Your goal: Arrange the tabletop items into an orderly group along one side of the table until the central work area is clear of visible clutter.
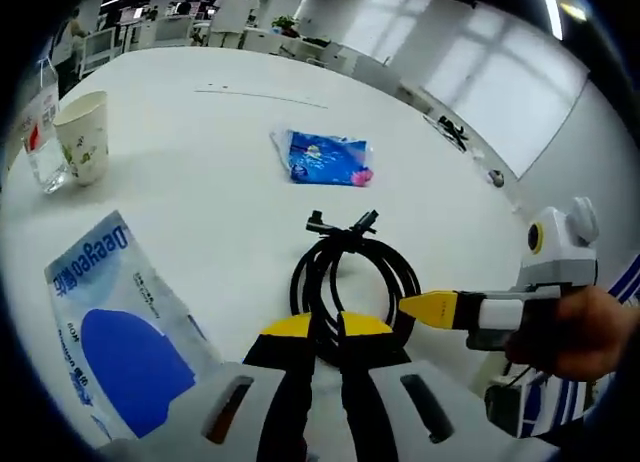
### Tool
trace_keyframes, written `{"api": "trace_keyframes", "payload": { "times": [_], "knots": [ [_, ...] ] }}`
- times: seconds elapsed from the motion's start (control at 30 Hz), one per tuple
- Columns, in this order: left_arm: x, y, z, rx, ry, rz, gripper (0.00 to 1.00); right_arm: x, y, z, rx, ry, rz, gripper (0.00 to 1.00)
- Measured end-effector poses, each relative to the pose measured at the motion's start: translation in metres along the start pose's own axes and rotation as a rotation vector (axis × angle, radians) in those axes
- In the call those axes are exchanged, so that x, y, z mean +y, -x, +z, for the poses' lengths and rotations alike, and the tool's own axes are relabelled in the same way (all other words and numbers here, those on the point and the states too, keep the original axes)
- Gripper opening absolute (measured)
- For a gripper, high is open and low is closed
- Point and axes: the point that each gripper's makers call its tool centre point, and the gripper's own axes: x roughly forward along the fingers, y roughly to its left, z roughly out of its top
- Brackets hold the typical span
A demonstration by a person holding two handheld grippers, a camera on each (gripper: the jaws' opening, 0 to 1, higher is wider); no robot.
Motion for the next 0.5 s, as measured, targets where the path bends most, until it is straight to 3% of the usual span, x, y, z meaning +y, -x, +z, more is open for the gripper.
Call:
{"api": "trace_keyframes", "payload": {
  "times": [0.23,0.5],
  "knots": [
    [0.013,-0.01,0.014,-0.014,0.04,0.022,0.05,-0.001,-0.01,0.006,0.004,-0.043,0.009,0.05],
    [0.013,-0.018,0.017,-0.022,0.053,0.042,0.05,-0.003,-0.018,0.017,0.006,-0.054,0.009,0.05]
  ]
}}
